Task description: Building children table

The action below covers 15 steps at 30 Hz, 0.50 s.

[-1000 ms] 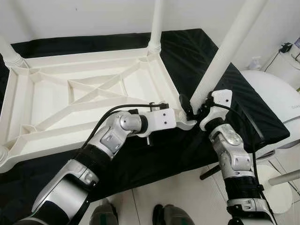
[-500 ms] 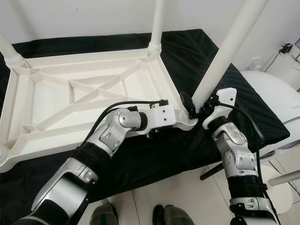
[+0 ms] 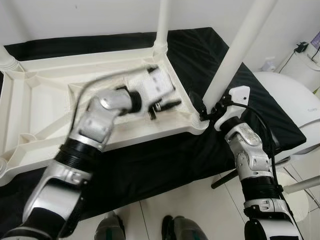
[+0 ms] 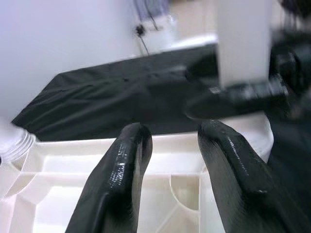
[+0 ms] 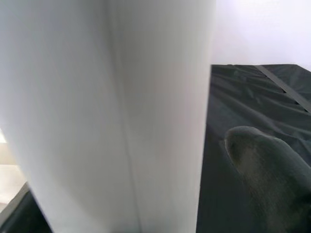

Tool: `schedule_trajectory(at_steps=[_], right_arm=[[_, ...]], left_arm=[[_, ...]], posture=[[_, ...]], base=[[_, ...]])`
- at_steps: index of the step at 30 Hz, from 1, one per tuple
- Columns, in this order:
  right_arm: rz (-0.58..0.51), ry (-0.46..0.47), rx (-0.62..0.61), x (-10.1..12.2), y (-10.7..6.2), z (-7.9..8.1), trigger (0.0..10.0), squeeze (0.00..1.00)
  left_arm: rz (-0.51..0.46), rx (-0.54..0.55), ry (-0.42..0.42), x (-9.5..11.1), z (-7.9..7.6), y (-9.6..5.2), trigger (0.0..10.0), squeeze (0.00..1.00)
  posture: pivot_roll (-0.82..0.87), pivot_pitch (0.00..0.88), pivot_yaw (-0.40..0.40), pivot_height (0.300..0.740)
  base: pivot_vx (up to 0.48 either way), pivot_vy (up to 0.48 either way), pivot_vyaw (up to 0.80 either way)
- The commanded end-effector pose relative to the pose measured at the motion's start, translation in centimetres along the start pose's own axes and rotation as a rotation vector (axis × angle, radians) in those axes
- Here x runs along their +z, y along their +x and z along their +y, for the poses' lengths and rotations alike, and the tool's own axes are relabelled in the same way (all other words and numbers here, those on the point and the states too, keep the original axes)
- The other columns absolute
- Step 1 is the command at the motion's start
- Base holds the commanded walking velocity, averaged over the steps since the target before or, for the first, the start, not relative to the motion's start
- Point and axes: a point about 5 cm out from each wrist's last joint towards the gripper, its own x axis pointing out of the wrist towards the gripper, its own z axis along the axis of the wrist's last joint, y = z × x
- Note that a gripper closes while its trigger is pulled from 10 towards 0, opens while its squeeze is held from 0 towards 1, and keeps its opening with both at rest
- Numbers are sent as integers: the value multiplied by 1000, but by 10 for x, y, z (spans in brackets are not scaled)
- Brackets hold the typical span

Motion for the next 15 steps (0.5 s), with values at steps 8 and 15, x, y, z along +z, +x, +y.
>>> schedule_trajectory(at_steps=[8,15], right_arm=[[6,7,-6,-3,0,-4,10000,0],[6,5,-9,-5,-1,-6,10000,0]], left_arm=[[35,172,-111,-17,-4,-15,10000,0],[177,168,-63,-42,-4,-62,10000,0]], posture=[[-3,156,-58,740],[12,159,-48,740]], base=[[0,0,0],[0,0,0]])
